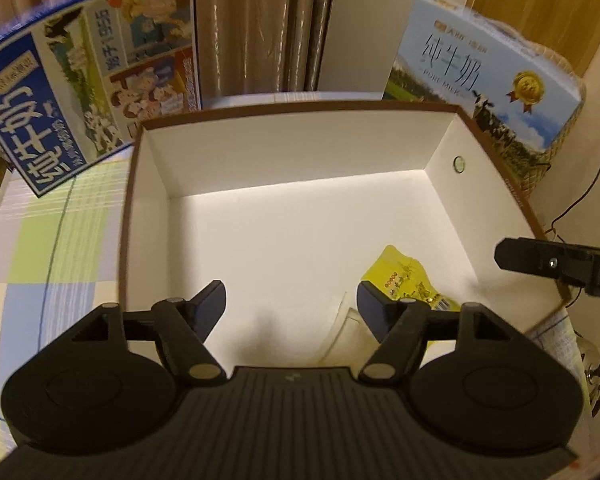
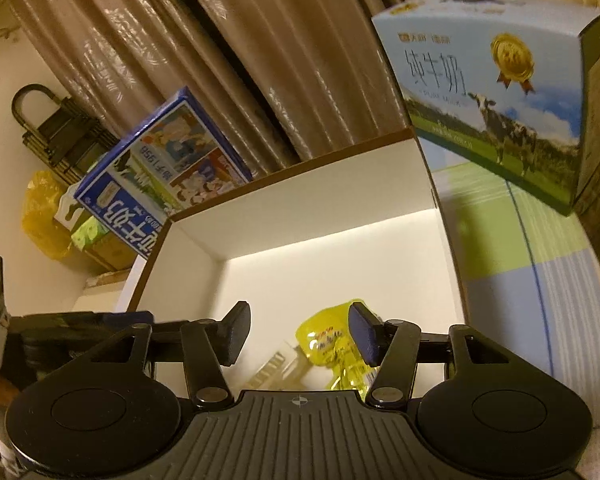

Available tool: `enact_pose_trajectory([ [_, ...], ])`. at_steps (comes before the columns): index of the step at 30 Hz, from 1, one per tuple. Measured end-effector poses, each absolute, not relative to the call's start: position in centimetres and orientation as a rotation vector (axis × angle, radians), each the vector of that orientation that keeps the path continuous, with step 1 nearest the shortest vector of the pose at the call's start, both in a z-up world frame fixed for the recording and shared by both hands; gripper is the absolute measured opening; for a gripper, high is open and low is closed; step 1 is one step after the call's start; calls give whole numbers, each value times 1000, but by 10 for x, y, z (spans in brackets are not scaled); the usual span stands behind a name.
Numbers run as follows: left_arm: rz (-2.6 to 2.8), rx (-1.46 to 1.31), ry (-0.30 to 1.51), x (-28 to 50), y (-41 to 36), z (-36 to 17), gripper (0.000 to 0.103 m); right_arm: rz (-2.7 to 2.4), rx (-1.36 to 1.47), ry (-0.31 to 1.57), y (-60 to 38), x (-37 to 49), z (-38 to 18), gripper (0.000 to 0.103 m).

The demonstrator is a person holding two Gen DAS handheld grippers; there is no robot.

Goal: Organize objects
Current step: 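Carry both items into the box and open both tools to release, then withdraw both tools from the box back over the table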

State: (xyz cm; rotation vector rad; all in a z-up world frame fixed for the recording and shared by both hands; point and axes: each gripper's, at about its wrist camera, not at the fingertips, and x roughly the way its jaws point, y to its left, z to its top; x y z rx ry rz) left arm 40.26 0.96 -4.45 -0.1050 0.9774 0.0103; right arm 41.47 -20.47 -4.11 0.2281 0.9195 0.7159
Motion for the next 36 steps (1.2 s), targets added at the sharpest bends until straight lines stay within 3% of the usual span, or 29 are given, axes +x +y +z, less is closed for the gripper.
enact_pose_trajectory([
  [4,8,-117,958,382,9,-29,73,701,236,913,-214,395,-29,69],
  [8,24,-97,951,359,6,-18,74,695,256,907,-224,378,-19,74],
  [36,107,-149,932,206,0,9,79,731,439,931,-279,279,4,76],
])
